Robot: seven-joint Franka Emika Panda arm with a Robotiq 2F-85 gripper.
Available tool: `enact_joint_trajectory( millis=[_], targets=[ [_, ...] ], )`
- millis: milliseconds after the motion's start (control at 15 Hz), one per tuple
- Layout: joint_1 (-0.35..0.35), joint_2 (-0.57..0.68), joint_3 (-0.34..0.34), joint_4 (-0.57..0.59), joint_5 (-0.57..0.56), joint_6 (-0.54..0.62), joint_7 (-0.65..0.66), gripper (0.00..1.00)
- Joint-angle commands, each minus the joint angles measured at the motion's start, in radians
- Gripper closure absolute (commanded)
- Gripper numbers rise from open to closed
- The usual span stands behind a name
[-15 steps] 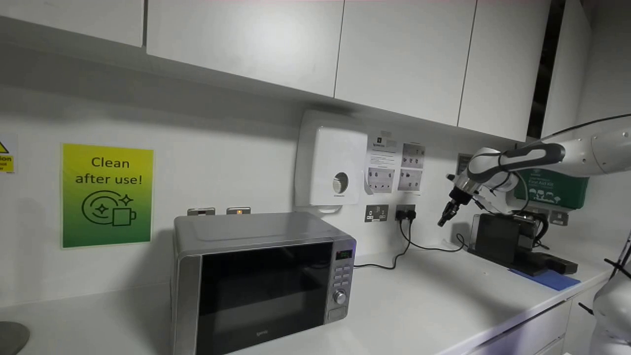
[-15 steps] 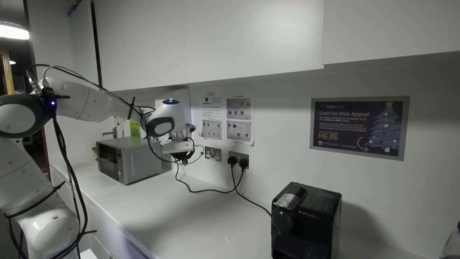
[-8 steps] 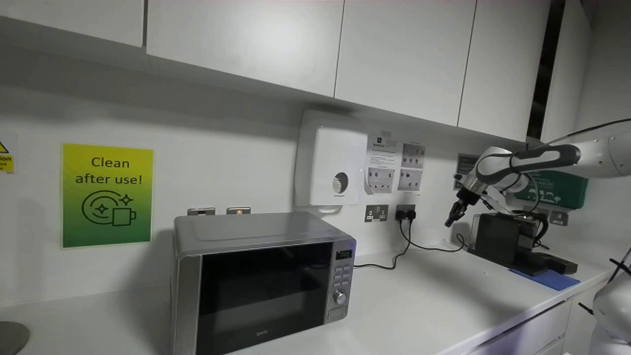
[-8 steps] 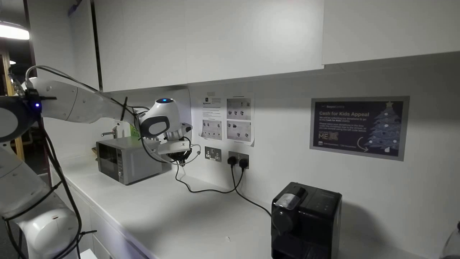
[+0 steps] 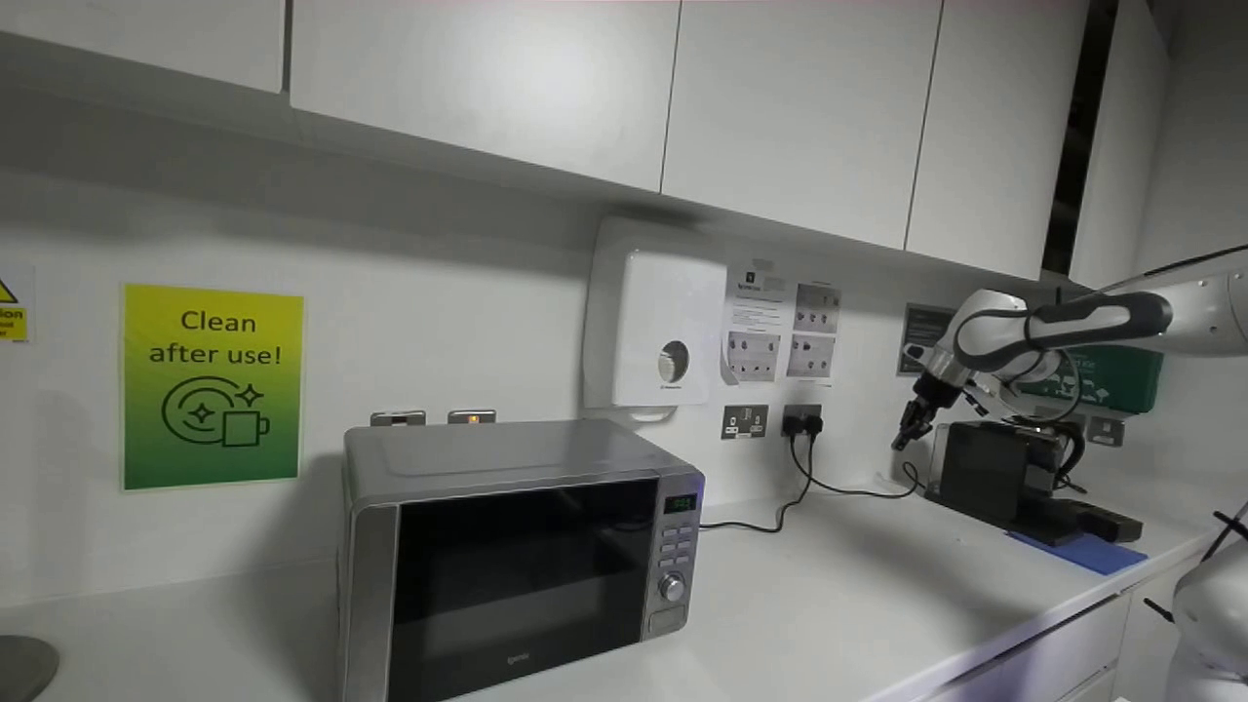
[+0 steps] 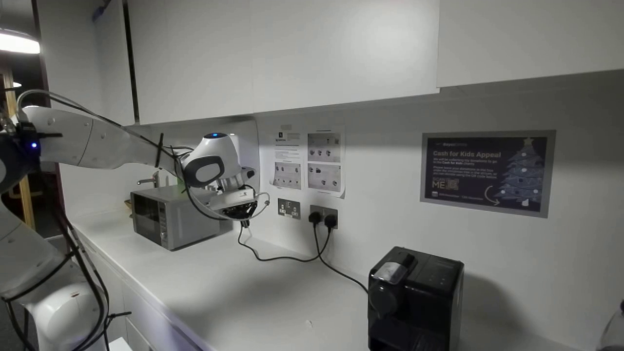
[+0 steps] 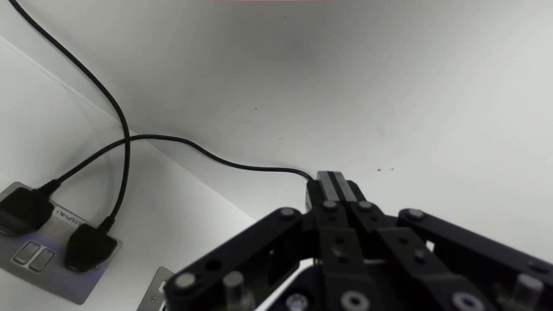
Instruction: Press a button on the wall
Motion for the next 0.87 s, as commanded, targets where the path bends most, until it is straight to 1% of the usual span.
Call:
enact_joint_trajectory(
  millis=[0, 67, 133, 267, 333, 800],
  targets=[
    [0.001, -0.038, 0.0, -0.033, -0.043, 0.017, 0.035, 0.72],
    [0.001, -0.037, 0.001, -0.033, -0.044, 0.02, 0.046, 0.66],
    [0.018, -0.005, -0.015, -0.005, -0.027, -0.001, 0.022, 0.82],
    [0.018, -0.005, -0.015, -0.006, -0.029, -0.001, 0.027, 0.68],
    [0.018, -0.005, -0.015, -0.007, -0.029, -0.001, 0.028, 0.66],
    [0.018, -0.005, -0.015, -0.008, -0.029, -0.001, 0.028, 0.66]
  ],
)
